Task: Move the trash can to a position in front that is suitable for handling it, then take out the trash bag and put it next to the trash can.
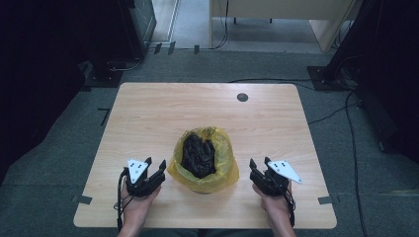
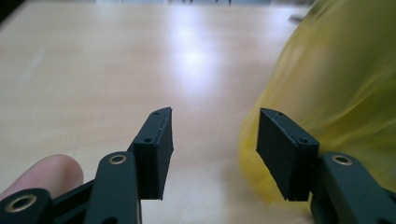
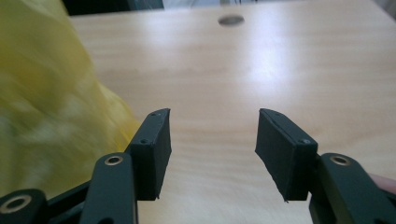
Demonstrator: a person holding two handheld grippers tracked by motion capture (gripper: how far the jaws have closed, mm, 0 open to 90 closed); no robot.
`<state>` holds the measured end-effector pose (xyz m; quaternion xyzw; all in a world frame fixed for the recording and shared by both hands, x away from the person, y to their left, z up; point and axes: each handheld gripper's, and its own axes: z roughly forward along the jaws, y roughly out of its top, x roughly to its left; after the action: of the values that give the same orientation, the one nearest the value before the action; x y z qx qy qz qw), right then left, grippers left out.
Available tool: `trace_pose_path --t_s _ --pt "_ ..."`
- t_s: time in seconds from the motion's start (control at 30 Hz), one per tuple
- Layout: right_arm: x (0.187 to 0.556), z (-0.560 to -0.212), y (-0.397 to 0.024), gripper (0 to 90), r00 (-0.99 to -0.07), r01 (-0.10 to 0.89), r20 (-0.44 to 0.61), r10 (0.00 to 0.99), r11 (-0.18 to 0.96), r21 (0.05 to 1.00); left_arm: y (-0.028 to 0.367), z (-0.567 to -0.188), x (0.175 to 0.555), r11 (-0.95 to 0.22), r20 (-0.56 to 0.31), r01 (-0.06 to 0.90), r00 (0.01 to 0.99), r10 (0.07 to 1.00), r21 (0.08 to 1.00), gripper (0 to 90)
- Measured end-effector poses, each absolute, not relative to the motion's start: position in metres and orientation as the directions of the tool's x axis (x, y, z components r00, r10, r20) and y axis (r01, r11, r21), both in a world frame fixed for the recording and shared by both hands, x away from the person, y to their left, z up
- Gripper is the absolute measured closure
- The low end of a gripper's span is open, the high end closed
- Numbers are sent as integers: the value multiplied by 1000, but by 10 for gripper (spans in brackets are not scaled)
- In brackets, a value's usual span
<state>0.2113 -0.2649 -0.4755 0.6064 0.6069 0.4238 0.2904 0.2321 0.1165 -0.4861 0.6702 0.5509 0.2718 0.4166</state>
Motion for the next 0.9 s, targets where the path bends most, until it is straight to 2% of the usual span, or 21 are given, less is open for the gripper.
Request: trace_pose_path --t_s 0.03,0.13,0.27,0.53,0.9 --pt "210 -484 -269 441 -89 507 145 985 -80 858 120 -496 232 -52 -96 540 243 965 840 450" --pt "210 -492 -269 393 -90 531 135 987 -67 845 118 -503 233 -102 -49 540 258 965 835 430" --pt "214 -498 -266 348 -76 560 133 988 -68 826 114 -506 234 -137 -42 555 298 954 820 399" --pt "217 -507 -268 346 -73 588 160 984 -88 804 100 -516 231 -234 -7 583 380 925 778 394" --pt "218 -512 -268 332 -84 622 174 981 -85 778 97 -517 238 -239 -34 608 402 915 757 396"
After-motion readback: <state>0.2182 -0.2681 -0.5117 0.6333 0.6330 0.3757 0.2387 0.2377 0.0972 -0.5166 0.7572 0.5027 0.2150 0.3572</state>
